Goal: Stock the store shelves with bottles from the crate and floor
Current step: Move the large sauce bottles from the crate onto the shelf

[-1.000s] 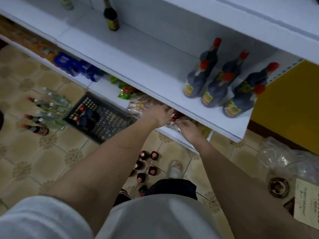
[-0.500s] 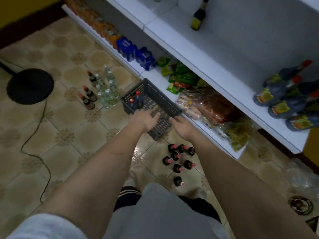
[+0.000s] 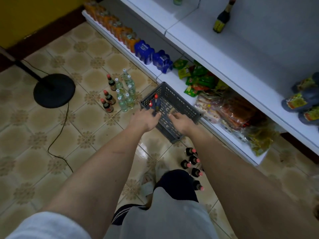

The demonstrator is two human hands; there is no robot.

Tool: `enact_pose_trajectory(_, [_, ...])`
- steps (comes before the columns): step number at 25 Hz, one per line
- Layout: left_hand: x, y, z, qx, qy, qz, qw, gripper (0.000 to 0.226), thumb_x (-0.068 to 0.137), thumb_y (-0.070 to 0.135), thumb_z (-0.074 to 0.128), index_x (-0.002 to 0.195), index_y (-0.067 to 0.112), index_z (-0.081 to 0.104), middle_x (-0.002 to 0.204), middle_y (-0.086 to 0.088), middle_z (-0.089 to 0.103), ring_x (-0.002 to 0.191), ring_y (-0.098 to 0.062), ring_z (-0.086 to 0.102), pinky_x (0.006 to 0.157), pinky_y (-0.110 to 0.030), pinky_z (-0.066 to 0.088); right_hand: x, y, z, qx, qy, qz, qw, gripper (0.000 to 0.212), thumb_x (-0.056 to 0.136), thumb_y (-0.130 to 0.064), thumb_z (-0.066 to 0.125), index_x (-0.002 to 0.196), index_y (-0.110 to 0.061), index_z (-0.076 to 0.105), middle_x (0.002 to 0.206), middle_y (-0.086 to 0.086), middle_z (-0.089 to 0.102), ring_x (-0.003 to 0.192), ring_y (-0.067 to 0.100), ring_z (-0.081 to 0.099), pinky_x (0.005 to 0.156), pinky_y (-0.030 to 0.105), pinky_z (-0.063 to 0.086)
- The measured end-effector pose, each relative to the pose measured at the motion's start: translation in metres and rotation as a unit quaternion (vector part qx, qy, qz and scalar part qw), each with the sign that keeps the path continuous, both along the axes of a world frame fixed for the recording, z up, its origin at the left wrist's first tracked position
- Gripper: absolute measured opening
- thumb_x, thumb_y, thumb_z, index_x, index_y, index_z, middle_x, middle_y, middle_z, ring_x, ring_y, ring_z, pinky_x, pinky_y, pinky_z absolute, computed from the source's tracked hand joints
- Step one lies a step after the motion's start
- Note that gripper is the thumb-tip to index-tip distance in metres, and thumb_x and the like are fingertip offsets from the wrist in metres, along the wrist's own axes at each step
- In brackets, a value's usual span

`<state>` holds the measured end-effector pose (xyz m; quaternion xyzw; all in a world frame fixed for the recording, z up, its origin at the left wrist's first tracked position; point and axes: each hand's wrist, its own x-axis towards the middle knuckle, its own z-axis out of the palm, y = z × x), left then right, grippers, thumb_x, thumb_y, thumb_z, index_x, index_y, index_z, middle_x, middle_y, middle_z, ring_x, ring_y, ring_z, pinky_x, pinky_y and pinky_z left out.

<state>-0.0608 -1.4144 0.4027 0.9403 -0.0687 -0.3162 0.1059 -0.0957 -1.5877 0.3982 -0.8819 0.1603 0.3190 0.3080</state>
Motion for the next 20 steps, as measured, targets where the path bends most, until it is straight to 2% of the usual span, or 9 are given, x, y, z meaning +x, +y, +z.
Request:
enact_pose_trajectory(4, [0.037, -0.013, -0.012, 0.009, 0.027, -0.022, 0.999, 0.067, 0.095, 0.063, 0.021, 0.146, 0.022, 0.038, 0.147, -0.014, 0.044, 0.134, -0.035, 0.040, 0.102, -0.047, 0.037, 0.033, -0.010, -0.016, 0.022, 0.032, -0.028, 0.999, 0.070, 0.096, -0.064, 0.027, 0.151, -0.021, 0.035, 0.157, 0.011, 0.034, 0.142, 0.034, 0.034, 0.116, 0.049, 0.028])
enact_pose_trajectory(7, [0.084, -0.021, -0.024, -0.004, 0.049, 0.007, 0.999, 0.061, 0.096, 0.057, 0.030, 0.142, 0.019, 0.037, 0.137, -0.014, 0.053, 0.121, -0.034, 0.053, 0.083, -0.038, 0.042, 0.078, -0.012, -0.031, 0.060, 0.030, -0.052, 0.996, 0.063, 0.099, -0.055, 0.031, 0.146, -0.015, 0.042, 0.151, 0.015, 0.041, 0.136, 0.034, 0.040, 0.112, 0.047, 0.032])
enact_pose_trajectory(8, [0.102, -0.023, -0.029, -0.004, 0.060, 0.026, 0.998, 0.059, 0.096, 0.053, 0.032, 0.142, 0.017, 0.036, 0.135, -0.015, 0.055, 0.117, -0.035, 0.055, 0.081, -0.036, 0.043, 0.095, -0.011, -0.037, 0.069, 0.027, -0.051, 0.996, 0.059, 0.101, -0.052, 0.032, 0.143, -0.013, 0.045, 0.148, 0.016, 0.043, 0.133, 0.034, 0.043, 0.110, 0.043, 0.034])
enact_pose_trajectory(10, [0.133, -0.028, -0.041, -0.007, 0.091, 0.063, 0.994, 0.055, 0.096, 0.045, 0.035, 0.142, 0.014, 0.037, 0.132, -0.018, 0.056, 0.113, -0.037, 0.057, 0.089, -0.039, 0.047, 0.123, -0.008, -0.049, 0.090, 0.031, -0.053, 0.994, 0.053, 0.103, -0.045, 0.033, 0.136, -0.009, 0.052, 0.142, 0.017, 0.049, 0.127, 0.033, 0.048, 0.102, 0.039, 0.037])
enact_pose_trajectory(12, [0.160, -0.036, -0.062, -0.044, 0.112, 0.117, 0.986, 0.046, 0.097, 0.034, 0.039, 0.136, 0.009, 0.044, 0.127, -0.019, 0.059, 0.109, -0.036, 0.058, 0.091, -0.041, 0.049, 0.149, -0.005, -0.068, 0.109, 0.050, -0.048, 0.992, 0.050, 0.103, -0.042, 0.033, 0.132, -0.007, 0.053, 0.139, 0.018, 0.052, 0.124, 0.032, 0.051, 0.102, 0.039, 0.040])
enact_pose_trajectory(14, [0.178, -0.043, -0.089, -0.096, 0.150, 0.200, 0.963, 0.036, 0.097, 0.021, 0.044, 0.128, 0.003, 0.050, 0.122, -0.022, 0.062, 0.108, -0.037, 0.060, 0.085, -0.041, 0.051, 0.169, -0.004, -0.094, 0.122, 0.071, -0.071, 0.987, 0.052, 0.103, -0.043, 0.035, 0.135, -0.006, 0.051, 0.139, 0.017, 0.052, 0.126, 0.033, 0.050, 0.103, 0.039, 0.040])
enact_pose_trajectory(16, [0.190, -0.045, -0.126, -0.135, 0.212, 0.287, 0.924, 0.035, 0.097, 0.014, 0.047, 0.129, -0.002, 0.051, 0.124, -0.026, 0.061, 0.113, -0.039, 0.061, 0.079, -0.040, 0.054, 0.188, -0.002, -0.129, 0.134, 0.106, -0.082, 0.982, 0.048, 0.104, -0.042, 0.035, 0.129, -0.004, 0.052, 0.133, 0.017, 0.054, 0.118, 0.031, 0.052, 0.095, 0.035, 0.039])
enact_pose_trajectory(18, [0.203, -0.048, -0.178, -0.164, 0.276, 0.349, 0.880, 0.034, 0.098, 0.011, 0.049, 0.129, -0.002, 0.052, 0.131, -0.025, 0.059, 0.109, -0.034, 0.063, 0.075, -0.035, 0.054, 0.208, 0.002, -0.181, 0.140, 0.136, -0.089, 0.977, 0.037, 0.104, -0.036, 0.036, 0.104, -0.005, 0.056, 0.113, 0.019, 0.057, 0.095, 0.025, 0.052, 0.077, 0.031, 0.035])
enact_pose_trajectory(20, [0.223, -0.052, -0.239, -0.196, 0.306, 0.404, 0.840, 0.020, 0.099, 0.009, 0.048, 0.117, 0.004, 0.055, 0.125, -0.024, 0.062, 0.091, -0.027, 0.062, 0.080, -0.038, 0.055, 0.228, 0.008, -0.239, 0.144, 0.155, -0.123, 0.970, 0.034, 0.102, -0.032, 0.039, 0.083, -0.008, 0.053, 0.086, 0.012, 0.053, 0.079, 0.022, 0.048, 0.068, 0.032, 0.032])
